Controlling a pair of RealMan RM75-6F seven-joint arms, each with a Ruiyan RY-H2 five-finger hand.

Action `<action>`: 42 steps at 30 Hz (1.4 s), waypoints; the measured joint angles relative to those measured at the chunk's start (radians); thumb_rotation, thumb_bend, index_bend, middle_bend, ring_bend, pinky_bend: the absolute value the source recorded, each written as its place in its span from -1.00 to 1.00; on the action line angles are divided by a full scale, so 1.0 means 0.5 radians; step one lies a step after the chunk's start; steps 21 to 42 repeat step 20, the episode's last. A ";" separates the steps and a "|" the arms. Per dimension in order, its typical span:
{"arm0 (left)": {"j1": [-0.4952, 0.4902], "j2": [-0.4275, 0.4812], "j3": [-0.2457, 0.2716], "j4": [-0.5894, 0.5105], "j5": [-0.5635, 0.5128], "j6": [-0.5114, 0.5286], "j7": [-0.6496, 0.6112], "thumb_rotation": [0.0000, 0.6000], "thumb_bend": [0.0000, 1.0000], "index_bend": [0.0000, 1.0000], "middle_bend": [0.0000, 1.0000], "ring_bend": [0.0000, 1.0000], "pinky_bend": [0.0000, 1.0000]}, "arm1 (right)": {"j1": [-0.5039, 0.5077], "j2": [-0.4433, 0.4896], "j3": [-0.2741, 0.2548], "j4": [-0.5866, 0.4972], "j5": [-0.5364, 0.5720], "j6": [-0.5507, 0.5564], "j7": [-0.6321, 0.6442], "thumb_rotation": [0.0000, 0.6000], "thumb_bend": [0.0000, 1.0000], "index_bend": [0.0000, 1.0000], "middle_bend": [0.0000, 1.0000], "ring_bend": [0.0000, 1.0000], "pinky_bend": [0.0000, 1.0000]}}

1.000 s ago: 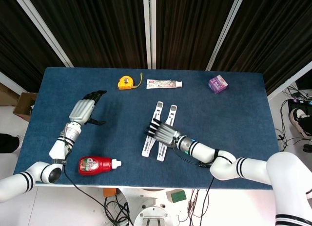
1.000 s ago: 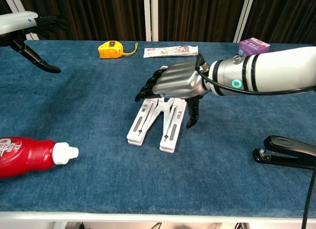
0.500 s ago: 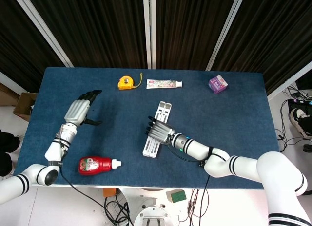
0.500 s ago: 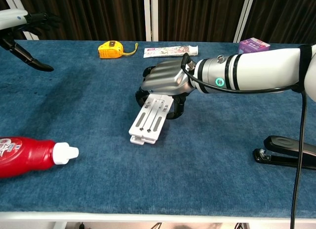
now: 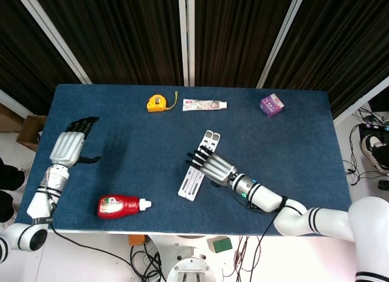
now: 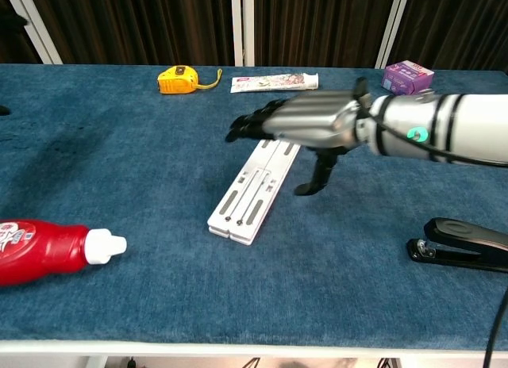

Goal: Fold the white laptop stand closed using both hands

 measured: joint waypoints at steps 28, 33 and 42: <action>0.752 0.180 0.337 -0.162 0.498 1.045 0.166 1.00 -1.00 -0.85 -0.84 -0.86 -0.76 | -1.451 0.723 -0.337 -0.211 -0.123 1.584 0.870 1.00 -0.56 -1.00 -0.85 -1.00 -1.00; 0.752 0.180 0.337 -0.162 0.498 1.045 0.166 1.00 -1.00 -0.85 -0.84 -0.86 -0.76 | -1.451 0.723 -0.337 -0.211 -0.123 1.584 0.870 1.00 -0.56 -1.00 -0.85 -1.00 -1.00; 0.752 0.180 0.337 -0.162 0.498 1.045 0.166 1.00 -1.00 -0.85 -0.84 -0.86 -0.76 | -1.451 0.723 -0.337 -0.211 -0.123 1.584 0.870 1.00 -0.56 -1.00 -0.85 -1.00 -1.00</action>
